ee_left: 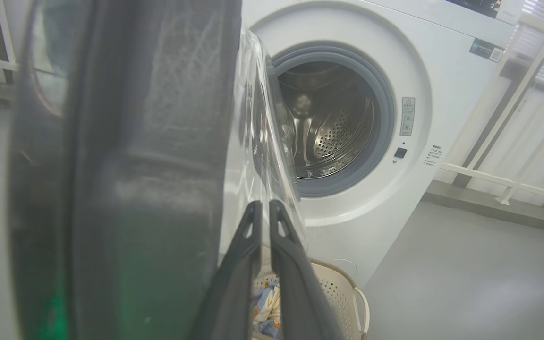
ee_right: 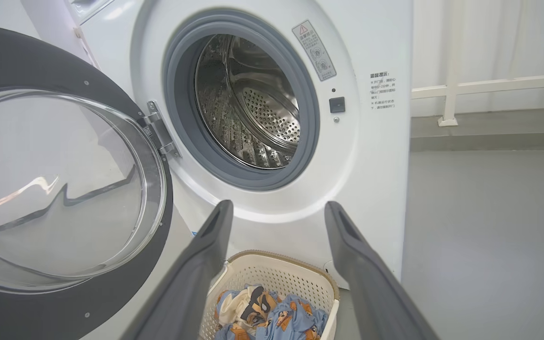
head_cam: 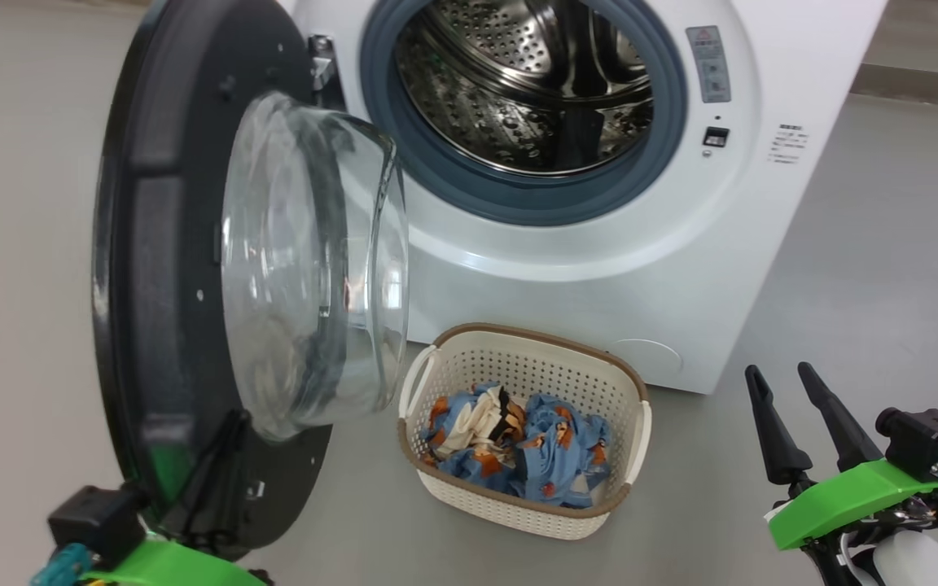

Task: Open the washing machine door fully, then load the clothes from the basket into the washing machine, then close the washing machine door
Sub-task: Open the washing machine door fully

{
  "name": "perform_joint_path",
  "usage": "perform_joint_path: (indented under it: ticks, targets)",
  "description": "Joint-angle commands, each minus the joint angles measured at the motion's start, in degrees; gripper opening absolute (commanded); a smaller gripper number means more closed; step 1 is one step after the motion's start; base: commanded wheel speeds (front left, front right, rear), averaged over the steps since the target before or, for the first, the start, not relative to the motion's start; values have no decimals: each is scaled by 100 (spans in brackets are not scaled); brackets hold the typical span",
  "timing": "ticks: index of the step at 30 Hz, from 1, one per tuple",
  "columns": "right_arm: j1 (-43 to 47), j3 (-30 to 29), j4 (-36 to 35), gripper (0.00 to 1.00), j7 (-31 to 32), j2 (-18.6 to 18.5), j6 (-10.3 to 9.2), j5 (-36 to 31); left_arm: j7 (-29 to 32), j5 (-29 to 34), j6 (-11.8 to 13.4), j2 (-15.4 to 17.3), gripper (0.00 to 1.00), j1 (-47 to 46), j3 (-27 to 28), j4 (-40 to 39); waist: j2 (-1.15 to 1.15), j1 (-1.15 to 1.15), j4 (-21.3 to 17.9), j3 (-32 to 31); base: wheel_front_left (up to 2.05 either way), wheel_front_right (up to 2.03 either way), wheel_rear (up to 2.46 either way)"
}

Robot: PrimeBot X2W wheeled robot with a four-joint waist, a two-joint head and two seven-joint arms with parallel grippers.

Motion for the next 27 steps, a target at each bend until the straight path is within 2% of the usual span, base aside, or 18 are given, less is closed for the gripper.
perform_joint_path:
  ticks: [1,11,27]
  targets:
    - [-21,104,-142,100,-71,-36,33,-24,-9,-33,69,199,0,-170,333,-113,0,0,84,0,0,0,0]
    - [-46,38,-171,100,-71,29,33,-73,165,-106,55,546,0,-602,567,265,0,0,469,193,0,0,0]
    - [-322,-52,-173,100,-71,57,33,-189,-87,-309,-149,979,0,-1638,994,1748,0,0,974,731,0,0,0]
